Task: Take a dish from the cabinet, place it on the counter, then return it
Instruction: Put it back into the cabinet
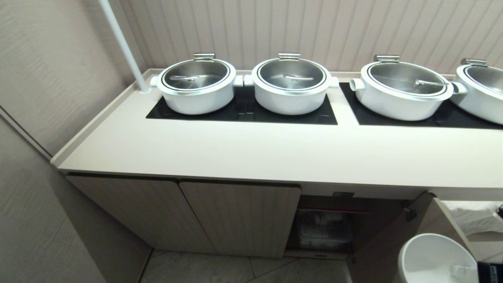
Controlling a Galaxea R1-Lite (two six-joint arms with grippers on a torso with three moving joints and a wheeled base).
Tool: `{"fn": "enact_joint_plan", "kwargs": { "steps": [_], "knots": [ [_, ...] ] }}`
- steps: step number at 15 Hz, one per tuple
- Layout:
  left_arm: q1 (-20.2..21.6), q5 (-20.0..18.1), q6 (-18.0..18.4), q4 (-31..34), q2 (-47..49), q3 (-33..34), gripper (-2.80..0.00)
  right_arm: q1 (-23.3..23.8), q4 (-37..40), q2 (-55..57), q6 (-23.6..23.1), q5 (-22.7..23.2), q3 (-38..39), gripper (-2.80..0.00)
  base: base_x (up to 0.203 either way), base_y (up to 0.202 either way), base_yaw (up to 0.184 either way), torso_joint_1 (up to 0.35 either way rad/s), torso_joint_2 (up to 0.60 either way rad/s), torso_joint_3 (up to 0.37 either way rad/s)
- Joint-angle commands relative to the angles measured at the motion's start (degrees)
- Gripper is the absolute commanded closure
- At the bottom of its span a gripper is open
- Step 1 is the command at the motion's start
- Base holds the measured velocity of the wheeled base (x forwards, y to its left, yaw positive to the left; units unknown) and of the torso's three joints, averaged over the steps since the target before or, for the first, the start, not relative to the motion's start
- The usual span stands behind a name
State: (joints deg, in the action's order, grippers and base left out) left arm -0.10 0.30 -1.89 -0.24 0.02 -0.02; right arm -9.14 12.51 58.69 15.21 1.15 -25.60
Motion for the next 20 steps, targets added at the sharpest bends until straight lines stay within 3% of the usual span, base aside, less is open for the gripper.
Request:
{"fn": "enact_joint_plan", "kwargs": {
  "steps": [1, 8, 16, 20],
  "knots": [
    [0.0, 0.0, 0.0, 0.0, 0.0, -0.1, 0.0, -0.1, 0.2, -0.4, 0.1, 0.1, 1.4, 0.0, 0.0, 0.0, 0.0, 0.0, 0.0, 0.0],
    [0.0, 0.0, 0.0, 0.0, 0.0, 0.0, 0.0, -0.1, 0.4, -1.8, -5.3, 0.2, 3.8, 0.0, 0.0, 0.0, 0.0, 0.0, 0.0, 0.0],
    [0.0, 0.0, 0.0, 0.0, 0.0, -0.1, 0.0, 0.2, 6.0, -3.9, -3.5, 0.3, 5.6, 0.0, 0.0, 0.0, 0.0, 0.0, 0.0, 0.0],
    [0.0, 0.0, 0.0, 0.0, 0.0, 0.0, 0.0, 0.2, 6.0, -3.9, -1.0, 3.2, 6.6, 0.0, 0.0, 0.0, 0.0, 0.0, 0.0, 0.0]
  ]
}}
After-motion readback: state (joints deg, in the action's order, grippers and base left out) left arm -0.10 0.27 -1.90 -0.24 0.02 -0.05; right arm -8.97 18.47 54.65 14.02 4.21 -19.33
